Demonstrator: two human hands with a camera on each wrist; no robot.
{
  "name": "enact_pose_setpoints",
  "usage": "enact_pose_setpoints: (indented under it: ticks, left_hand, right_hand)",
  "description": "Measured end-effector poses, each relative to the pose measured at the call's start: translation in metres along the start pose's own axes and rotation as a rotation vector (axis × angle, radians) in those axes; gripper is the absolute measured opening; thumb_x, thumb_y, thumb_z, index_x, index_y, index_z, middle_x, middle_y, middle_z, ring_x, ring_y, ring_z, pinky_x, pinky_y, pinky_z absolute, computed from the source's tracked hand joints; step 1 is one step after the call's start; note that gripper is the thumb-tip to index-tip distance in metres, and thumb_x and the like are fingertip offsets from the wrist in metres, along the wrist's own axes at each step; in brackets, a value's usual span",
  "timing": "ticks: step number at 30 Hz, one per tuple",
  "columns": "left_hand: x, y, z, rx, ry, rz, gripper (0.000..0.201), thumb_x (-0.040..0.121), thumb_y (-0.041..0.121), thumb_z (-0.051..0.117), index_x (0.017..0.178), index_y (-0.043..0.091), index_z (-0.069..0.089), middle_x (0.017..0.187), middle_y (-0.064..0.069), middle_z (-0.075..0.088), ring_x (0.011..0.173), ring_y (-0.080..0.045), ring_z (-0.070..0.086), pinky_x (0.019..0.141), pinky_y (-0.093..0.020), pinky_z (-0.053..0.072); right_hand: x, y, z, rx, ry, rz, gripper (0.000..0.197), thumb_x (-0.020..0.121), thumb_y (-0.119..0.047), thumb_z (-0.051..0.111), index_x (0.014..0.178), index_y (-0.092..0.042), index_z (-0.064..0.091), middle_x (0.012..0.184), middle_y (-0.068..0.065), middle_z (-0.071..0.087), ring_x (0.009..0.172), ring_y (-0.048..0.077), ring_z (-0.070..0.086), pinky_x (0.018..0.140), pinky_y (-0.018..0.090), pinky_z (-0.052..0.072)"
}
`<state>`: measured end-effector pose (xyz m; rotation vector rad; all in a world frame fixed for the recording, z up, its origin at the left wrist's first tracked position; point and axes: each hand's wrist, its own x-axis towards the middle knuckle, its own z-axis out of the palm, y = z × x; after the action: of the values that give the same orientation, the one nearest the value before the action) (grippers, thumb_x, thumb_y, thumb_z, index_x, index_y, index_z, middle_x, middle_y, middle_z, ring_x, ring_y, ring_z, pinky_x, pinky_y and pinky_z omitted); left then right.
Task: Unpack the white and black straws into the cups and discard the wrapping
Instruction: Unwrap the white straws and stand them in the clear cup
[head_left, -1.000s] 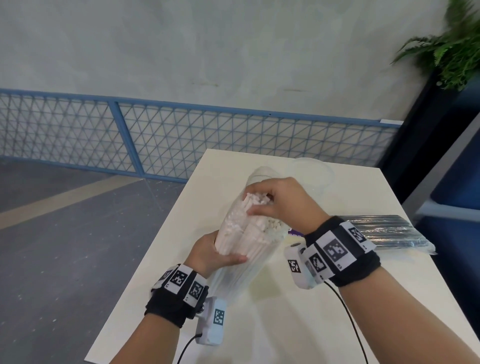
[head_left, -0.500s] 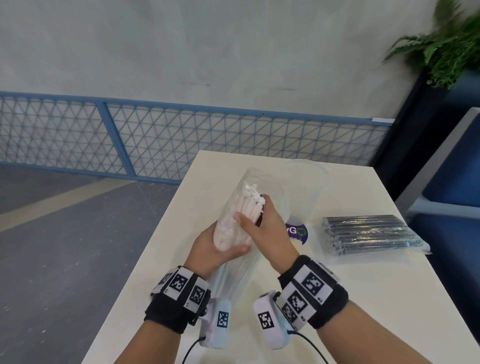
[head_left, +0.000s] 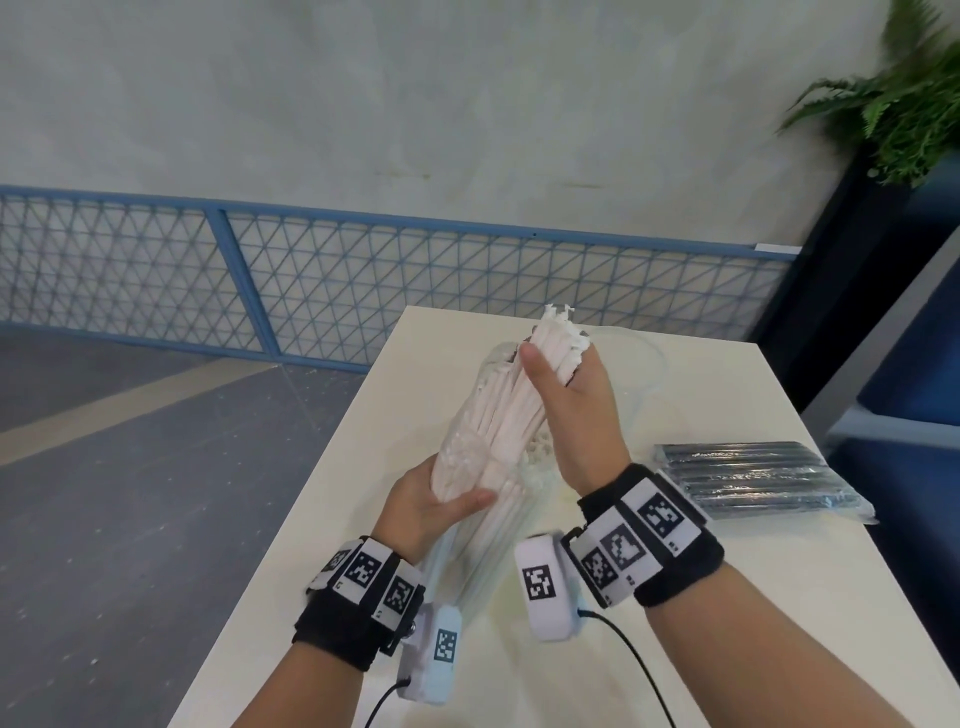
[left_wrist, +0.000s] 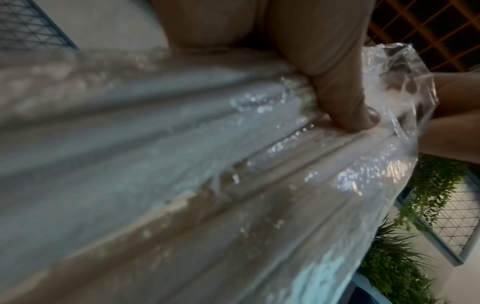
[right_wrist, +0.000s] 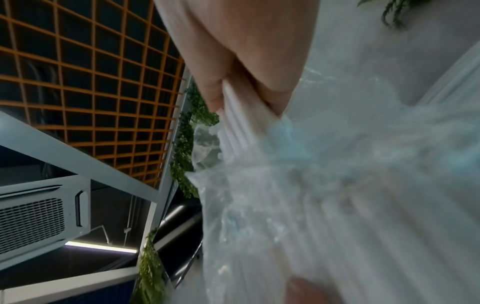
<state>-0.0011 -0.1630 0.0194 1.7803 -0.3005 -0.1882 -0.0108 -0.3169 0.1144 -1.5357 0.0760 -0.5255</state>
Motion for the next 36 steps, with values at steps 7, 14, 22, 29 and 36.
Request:
enact_pose_setpoints:
  ticks: [7,14,22,29,36]
  left_hand:
    - [-0.004,0.003,0.004,0.017,-0.053,0.063,0.052,0.054,0.060,0.071,0.099,0.038,0.059,0.100,0.011,0.070,0.095,0.001,0.065,0.082,-0.019,0.050]
    - [-0.004,0.004,0.004,-0.006,-0.017,0.034,0.044,0.054,0.053,0.075,0.091,0.033,0.062,0.083,0.018,0.073,0.083,0.004,0.066,0.069,-0.010,0.049]
    - [-0.005,0.002,0.002,-0.014,0.059,0.012,0.025,0.069,0.028,0.077,0.089,0.022,0.064,0.080,0.010,0.071,0.075,0.004,0.066,0.063,-0.007,0.047]
    - [-0.006,0.005,-0.001,-0.022,0.081,0.011,0.039,0.061,0.044,0.081,0.091,0.026,0.063,0.086,0.009,0.072,0.081,0.001,0.067,0.068,-0.013,0.048]
    - [-0.005,0.001,-0.002,-0.033,0.112,0.015,0.058,0.056,0.053,0.081,0.095,0.013,0.066,0.087,0.003,0.074,0.085,-0.009,0.069,0.071,-0.017,0.051]
  right_hand:
    - [-0.037,0.032,0.007,0.003,0.099,0.081,0.042,0.076,-0.021,0.075,0.113,-0.021,0.054,0.107,-0.003,0.066,0.099,0.009,0.064,0.083,0.028,0.054]
    - [-0.025,0.030,0.007,0.070,-0.029,0.195,0.033,0.087,-0.024,0.062,0.115,-0.007,0.061,0.109,0.008,0.069,0.101,0.018,0.066,0.089,0.035,0.052]
    - [-0.010,0.015,0.001,0.125,-0.002,0.123,0.044,0.081,-0.022,0.071,0.119,-0.008,0.054,0.113,0.009,0.066,0.105,0.021,0.064,0.088,0.035,0.053]
    - [-0.019,0.032,0.013,0.099,-0.071,0.240,0.038,0.085,-0.023,0.066,0.118,-0.006,0.060,0.112,0.010,0.068,0.104,0.022,0.065,0.089,0.036,0.052]
    - [-0.008,0.025,0.014,0.101,-0.085,0.296,0.039,0.077,-0.023,0.075,0.110,-0.005,0.064,0.104,0.012,0.070,0.094,0.021,0.068,0.080,0.035,0.056]
